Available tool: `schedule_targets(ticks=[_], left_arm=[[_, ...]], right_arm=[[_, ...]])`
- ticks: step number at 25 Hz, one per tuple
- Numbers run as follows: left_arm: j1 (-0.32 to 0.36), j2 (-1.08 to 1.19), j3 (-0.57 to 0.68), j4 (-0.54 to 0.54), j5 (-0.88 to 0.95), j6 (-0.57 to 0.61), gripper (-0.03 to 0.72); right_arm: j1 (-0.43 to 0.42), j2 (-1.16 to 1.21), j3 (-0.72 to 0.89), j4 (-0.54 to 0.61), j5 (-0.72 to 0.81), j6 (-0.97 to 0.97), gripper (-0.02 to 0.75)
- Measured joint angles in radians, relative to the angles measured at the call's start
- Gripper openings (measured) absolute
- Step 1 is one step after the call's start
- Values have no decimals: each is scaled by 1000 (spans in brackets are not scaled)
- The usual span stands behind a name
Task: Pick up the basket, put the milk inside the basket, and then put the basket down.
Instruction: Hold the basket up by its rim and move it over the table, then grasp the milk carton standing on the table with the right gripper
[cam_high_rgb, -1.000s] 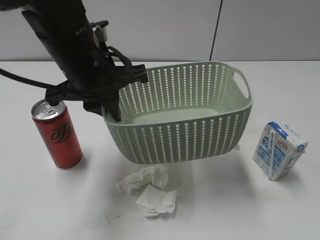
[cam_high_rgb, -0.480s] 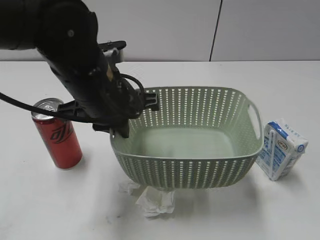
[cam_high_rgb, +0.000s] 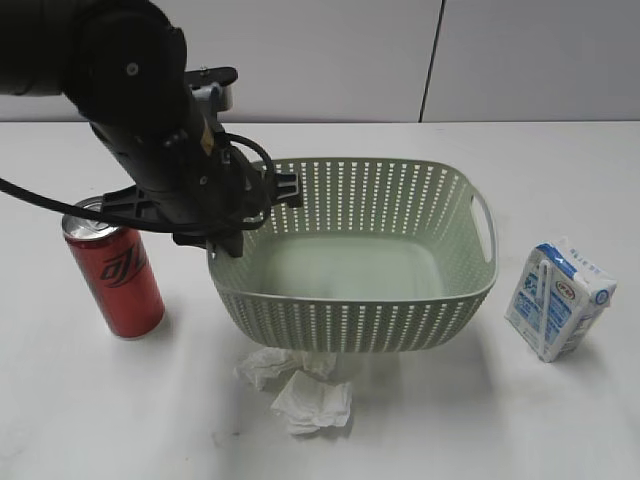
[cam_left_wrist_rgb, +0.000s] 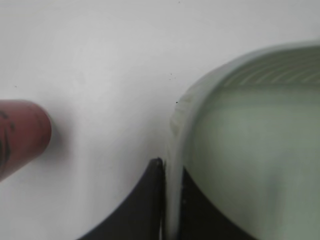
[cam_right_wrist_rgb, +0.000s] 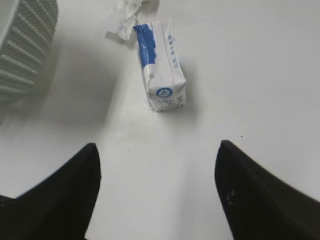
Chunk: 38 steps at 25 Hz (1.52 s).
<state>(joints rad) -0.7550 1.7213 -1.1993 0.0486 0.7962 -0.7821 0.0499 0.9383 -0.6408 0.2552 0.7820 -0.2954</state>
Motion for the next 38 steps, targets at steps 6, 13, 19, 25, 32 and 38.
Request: schedule_targets(ticks=[6, 13, 19, 25, 32, 38], left_arm=[[0, 0, 0, 1, -1, 0, 8], [0, 0, 0, 1, -2, 0, 8], [0, 0, 0, 2, -2, 0, 8], [0, 0, 0, 2, -2, 0, 8], [0, 0, 0, 2, -2, 0, 8], [0, 0, 0, -29, -2, 0, 8]], right_arm=[[0, 299, -36, 93, -144, -184, 642], [0, 527, -109, 110, -268, -225, 650], [0, 646, -126, 121, -270, -237, 594], [0, 685, -126, 143, -270, -239, 480], [0, 685, -138, 170, -257, -240, 300], [0, 631, -139, 170, -233, -240, 300]])
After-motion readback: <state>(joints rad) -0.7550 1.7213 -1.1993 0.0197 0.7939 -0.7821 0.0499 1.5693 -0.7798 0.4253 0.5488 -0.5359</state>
